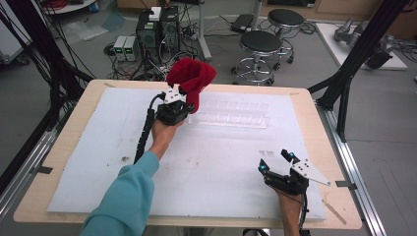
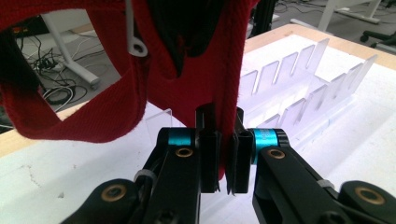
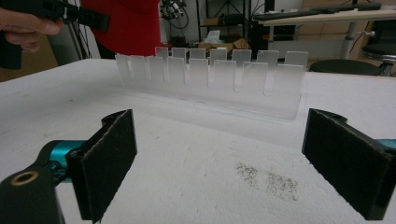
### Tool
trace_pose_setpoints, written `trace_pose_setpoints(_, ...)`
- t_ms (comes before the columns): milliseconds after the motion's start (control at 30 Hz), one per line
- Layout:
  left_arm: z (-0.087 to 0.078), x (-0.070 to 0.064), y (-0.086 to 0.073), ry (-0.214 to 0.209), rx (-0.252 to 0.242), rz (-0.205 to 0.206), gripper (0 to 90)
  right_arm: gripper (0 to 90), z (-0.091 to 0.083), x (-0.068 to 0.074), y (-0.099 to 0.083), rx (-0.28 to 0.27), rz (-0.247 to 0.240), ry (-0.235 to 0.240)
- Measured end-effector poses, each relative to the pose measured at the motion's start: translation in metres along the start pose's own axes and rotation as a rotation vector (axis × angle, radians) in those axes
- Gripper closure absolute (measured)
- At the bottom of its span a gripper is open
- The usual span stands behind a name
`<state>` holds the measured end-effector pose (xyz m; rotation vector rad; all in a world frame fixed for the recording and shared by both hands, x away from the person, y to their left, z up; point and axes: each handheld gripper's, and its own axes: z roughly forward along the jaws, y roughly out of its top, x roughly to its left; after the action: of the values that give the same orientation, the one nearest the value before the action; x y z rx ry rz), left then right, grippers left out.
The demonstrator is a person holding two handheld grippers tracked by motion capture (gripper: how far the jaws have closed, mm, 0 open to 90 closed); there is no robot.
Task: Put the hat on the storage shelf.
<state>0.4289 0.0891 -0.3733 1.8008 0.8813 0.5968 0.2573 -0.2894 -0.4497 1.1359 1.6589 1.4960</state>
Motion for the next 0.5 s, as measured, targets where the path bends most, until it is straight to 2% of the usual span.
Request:
trace_pose_setpoints(200, 0.002, -0.005, -0.002, 0.009, 0.011, 0.026, 85.3, 9.1, 0.003, 0.0, 0.002, -0.011, 0.006, 0.007)
trace_pose_setpoints(367, 0.008, -0.008, -0.014, 0.016, 0.058, 0.023, 85.3, 9.0, 0.006, 0.002, 0.0, -0.002, 0.003, 0.009)
trace_pose_setpoints(433, 0.009, -0.007, -0.019, 0.017, 0.032, 0.018, 85.3, 9.1, 0.005, 0.003, 0.0, -0.006, -0.008, 0.008)
trace_pose_setpoints(500, 0.008, -0.007, -0.02, 0.011, 0.031, 0.021, 85.2, 9.0, 0.005, 0.002, 0.0, -0.016, -0.009, 0.008)
